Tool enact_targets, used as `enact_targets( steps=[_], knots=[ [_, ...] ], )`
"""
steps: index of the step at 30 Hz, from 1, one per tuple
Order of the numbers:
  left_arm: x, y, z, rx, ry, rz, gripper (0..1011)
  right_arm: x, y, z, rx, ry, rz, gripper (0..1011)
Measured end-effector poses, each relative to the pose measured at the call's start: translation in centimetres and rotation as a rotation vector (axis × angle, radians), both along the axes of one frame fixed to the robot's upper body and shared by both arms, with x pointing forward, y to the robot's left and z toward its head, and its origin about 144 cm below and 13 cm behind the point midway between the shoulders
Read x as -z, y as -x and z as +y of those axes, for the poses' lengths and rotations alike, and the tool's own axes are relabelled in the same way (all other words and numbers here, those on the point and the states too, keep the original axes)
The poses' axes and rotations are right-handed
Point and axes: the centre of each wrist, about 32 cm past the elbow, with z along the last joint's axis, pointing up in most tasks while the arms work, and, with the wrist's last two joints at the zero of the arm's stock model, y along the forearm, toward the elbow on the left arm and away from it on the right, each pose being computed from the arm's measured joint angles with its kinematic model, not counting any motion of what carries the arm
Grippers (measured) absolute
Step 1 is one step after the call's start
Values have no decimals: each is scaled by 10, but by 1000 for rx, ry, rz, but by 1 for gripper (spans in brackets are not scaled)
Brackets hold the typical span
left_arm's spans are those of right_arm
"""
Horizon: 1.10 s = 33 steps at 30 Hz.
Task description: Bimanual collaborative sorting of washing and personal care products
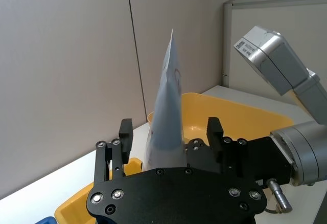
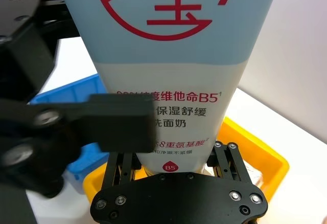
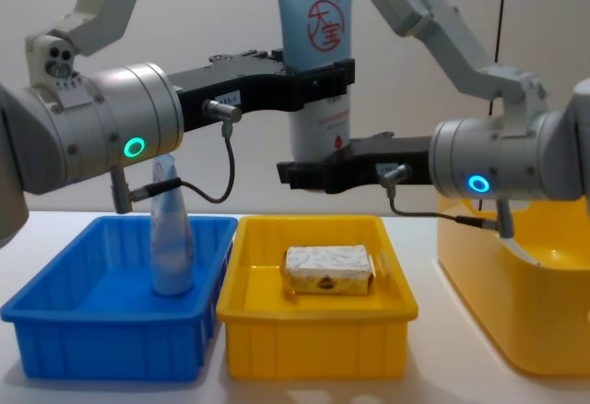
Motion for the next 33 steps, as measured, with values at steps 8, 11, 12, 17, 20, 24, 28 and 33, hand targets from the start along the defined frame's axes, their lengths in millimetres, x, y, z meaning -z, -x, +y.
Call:
enact_targets(
  steps=[8, 11, 12, 17, 20, 24, 28, 33],
  knots=[
    [0, 0, 0, 0, 0, 0, 1001, 0, 4, -5, 76, -37, 23, 635],
    [0, 0, 0, 0, 0, 0, 1001, -1, 6, -8, 116, -53, 34, 635],
    [0, 0, 0, 0, 0, 0, 1001, -1, 7, -10, 134, -61, 39, 635],
    [0, 0, 0, 0, 0, 0, 1001, -2, 9, -14, 199, -80, 56, 635],
    [0, 0, 0, 0, 0, 0, 1002, -4, 10, -16, 243, -90, 68, 635],
    [0, 0, 0, 0, 0, 0, 1002, -5, 12, -19, 303, -103, 82, 635],
    [0, 0, 0, 0, 0, 0, 1001, -8, 13, -23, 375, -113, 101, 635],
    [0, 0, 0, 0, 0, 0, 1002, -11, 13, -26, 444, -123, 119, 635]
  ],
)
